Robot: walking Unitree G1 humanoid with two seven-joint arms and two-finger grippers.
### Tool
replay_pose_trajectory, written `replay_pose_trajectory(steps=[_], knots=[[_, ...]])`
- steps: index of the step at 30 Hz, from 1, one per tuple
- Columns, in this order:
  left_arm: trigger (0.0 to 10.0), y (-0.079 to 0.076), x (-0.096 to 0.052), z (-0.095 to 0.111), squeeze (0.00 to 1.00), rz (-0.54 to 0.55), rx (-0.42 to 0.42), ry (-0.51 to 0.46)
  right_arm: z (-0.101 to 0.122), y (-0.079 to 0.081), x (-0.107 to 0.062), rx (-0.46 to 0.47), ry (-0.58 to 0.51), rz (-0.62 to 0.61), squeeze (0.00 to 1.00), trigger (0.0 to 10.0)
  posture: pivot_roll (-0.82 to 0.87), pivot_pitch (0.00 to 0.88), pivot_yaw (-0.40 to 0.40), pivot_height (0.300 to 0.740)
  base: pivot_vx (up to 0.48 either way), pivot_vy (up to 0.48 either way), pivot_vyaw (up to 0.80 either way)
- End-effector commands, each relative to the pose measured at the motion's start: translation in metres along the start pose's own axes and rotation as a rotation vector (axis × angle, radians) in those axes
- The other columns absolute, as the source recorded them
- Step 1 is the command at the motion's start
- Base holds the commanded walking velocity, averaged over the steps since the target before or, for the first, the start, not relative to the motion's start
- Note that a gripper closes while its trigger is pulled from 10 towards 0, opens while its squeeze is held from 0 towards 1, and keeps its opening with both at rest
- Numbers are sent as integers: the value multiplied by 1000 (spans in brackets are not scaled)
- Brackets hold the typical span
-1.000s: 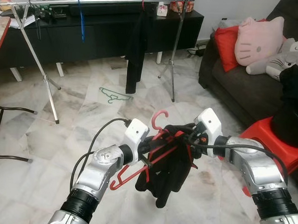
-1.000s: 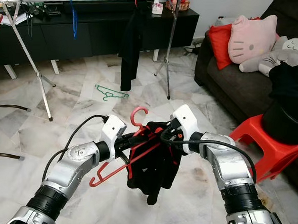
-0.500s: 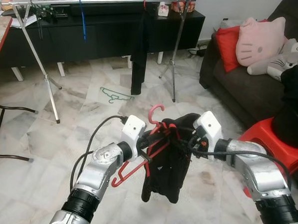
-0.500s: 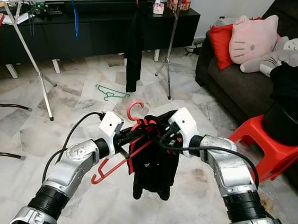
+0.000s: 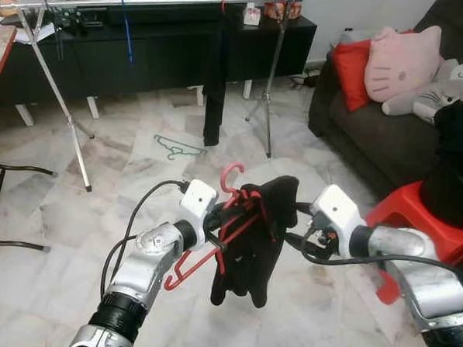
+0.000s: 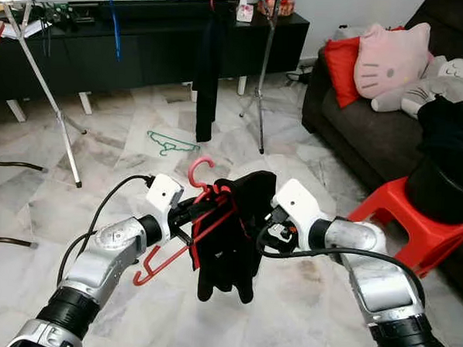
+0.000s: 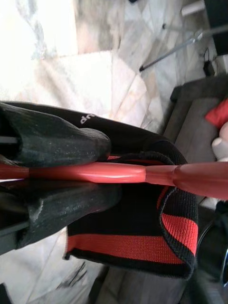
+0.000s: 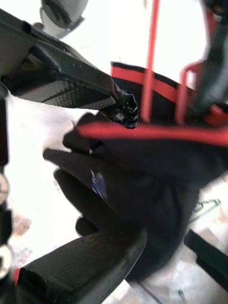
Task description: Hang hanger
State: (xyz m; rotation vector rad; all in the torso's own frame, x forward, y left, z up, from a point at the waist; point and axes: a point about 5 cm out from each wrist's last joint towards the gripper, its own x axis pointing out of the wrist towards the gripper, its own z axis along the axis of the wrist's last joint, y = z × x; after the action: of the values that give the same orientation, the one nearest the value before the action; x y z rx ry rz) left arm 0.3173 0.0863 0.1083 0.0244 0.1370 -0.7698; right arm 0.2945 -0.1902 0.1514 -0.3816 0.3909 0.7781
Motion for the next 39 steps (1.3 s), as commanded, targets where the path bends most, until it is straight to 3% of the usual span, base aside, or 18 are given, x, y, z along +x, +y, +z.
replay_pose_trajectory(steps=[1,2,3,4,10,15,21,28,39], knots=[[10000,-2,-1,1,0,-43,28,-9,7,-11,-12,-32,-17,-36,1000,10000,-129,52,-70,740,0,0,0],[10000,-1,-3,0,0,-52,38,1,7,-14,-14,-49,-10,-43,1000,10000,-126,55,-70,740,0,0,0],[10000,-1,-5,-3,0,-80,75,30,7,-22,-18,-70,6,-69,204,10000,-124,58,-70,740,0,0,0],[10000,-1,-7,-5,0,-99,92,43,7,-26,-20,-75,13,-80,0,10000,-123,59,-70,740,0,0,0],[10000,-2,-17,-8,0,-189,110,67,7,-37,-25,-96,25,-58,0,10000,-121,69,-68,740,0,0,0],[10000,-4,-25,-8,0,-292,149,80,2,-33,-22,-128,50,101,0,10000,-118,79,-67,740,0,0,0],[10000,-12,-31,-2,0,-418,125,77,-9,-25,-21,-209,93,257,0,10000,-116,88,-62,740,0,0,0],[10000,-15,-29,10,0,-418,33,-50,-15,-47,-11,-233,129,89,0,10000,-106,90,-67,740,0,0,0],[10000,-20,-35,4,0,-485,69,12,-8,-53,-26,-222,61,250,0,10000,-115,84,-65,740,0,0,0]])
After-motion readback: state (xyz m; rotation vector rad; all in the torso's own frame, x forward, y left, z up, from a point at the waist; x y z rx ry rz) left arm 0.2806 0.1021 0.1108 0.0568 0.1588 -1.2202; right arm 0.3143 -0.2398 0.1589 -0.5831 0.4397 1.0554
